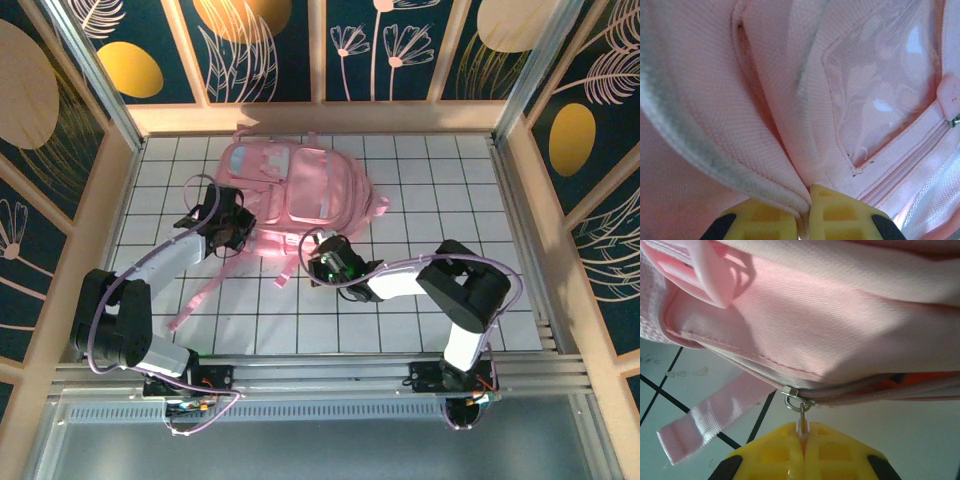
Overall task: Pack the student bag
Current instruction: Zip the student bag at the top-center of the table.
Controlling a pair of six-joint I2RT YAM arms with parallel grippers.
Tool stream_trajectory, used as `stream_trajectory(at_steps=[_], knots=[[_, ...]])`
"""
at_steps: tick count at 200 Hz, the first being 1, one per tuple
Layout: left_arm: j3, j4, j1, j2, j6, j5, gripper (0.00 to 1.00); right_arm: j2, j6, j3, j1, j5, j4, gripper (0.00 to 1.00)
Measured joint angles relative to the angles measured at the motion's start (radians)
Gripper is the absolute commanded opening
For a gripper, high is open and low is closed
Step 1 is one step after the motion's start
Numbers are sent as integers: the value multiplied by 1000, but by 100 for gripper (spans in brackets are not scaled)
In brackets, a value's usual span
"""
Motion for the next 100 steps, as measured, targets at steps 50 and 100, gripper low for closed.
stream_trajectory(at_steps=[50, 100], knots=[[15, -54, 76, -23, 39, 1, 4, -79, -53, -80, -51, 6, -25, 0], [68, -118, 87, -17, 80, -4, 4, -145, -125, -116, -156, 6, -63, 0]])
